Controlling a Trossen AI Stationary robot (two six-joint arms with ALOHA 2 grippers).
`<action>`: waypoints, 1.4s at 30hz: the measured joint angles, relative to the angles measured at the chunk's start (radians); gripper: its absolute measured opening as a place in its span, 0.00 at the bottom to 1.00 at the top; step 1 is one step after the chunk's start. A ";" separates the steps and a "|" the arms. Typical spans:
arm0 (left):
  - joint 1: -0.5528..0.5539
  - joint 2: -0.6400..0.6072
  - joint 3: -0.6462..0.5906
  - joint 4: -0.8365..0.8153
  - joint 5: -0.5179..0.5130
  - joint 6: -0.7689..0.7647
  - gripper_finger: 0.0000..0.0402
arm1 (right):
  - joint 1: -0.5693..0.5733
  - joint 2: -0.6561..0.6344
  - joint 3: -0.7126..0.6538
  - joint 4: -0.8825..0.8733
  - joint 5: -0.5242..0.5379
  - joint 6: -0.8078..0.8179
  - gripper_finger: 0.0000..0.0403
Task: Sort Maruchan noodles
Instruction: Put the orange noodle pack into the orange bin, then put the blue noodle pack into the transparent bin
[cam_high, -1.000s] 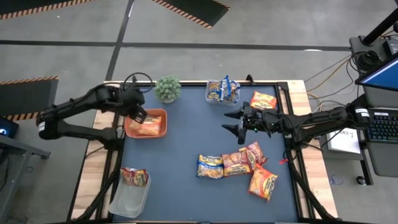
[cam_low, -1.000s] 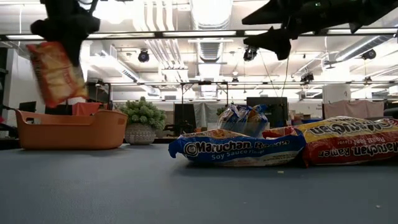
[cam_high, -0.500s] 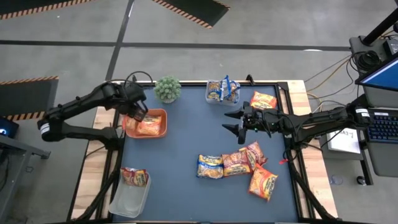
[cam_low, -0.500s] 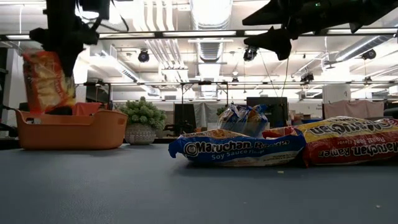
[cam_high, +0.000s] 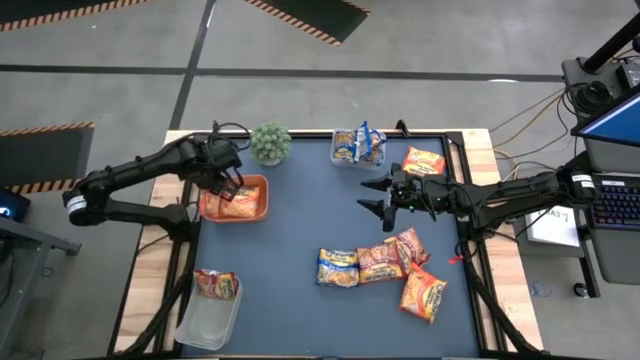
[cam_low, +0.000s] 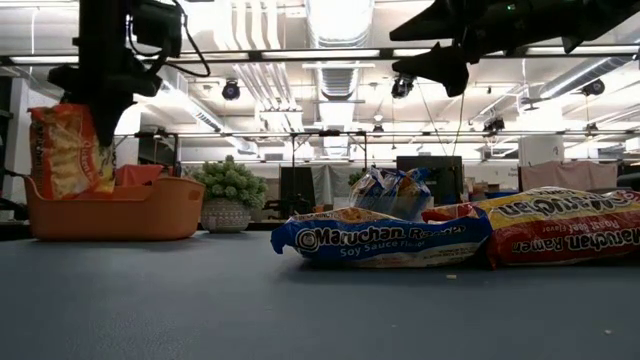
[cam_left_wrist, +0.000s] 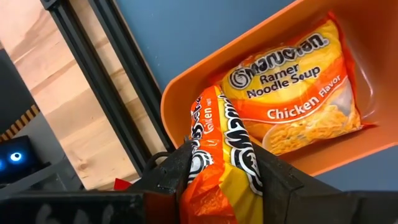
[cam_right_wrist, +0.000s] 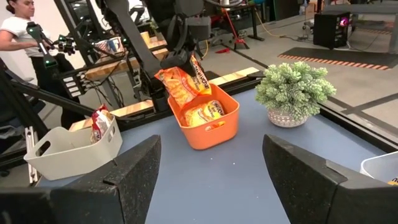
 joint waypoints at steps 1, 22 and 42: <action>0.000 0.007 0.000 0.000 0.000 0.001 0.26 | 0.000 0.000 0.000 0.000 0.000 0.000 0.67; 0.024 0.166 -0.007 0.082 -0.010 0.068 0.26 | 0.000 0.000 0.000 -0.014 -0.001 0.000 0.67; 0.040 0.166 -0.008 0.035 -0.153 0.063 0.40 | 0.000 0.000 0.000 -0.016 -0.004 0.000 0.68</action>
